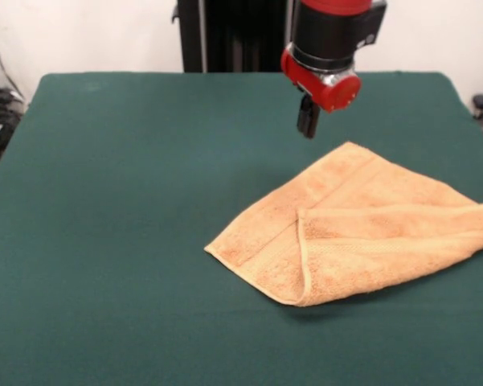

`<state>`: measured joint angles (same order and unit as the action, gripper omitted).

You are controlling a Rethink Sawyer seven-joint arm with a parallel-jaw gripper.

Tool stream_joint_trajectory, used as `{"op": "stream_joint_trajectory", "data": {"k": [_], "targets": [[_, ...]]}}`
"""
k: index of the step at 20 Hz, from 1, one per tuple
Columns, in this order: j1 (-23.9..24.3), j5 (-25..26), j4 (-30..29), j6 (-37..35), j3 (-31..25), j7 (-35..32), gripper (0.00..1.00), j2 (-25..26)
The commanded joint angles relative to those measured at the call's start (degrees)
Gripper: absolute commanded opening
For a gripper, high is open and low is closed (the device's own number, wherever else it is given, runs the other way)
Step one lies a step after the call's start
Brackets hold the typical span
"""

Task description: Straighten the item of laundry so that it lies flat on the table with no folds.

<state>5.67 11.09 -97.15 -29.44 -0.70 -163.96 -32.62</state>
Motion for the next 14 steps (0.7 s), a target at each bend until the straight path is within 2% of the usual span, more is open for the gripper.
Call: {"op": "stream_joint_trajectory", "data": {"k": [1,8,14], "targets": [[-2.00,-0.08,-6.68,4.81,-2.63,-2.92,0.00,2.49],[-1.60,-0.75,-5.63,4.84,-2.66,-2.62,0.00,2.77],[-0.59,-4.16,4.82,-2.57,-2.82,-2.61,0.00,3.53]]}}
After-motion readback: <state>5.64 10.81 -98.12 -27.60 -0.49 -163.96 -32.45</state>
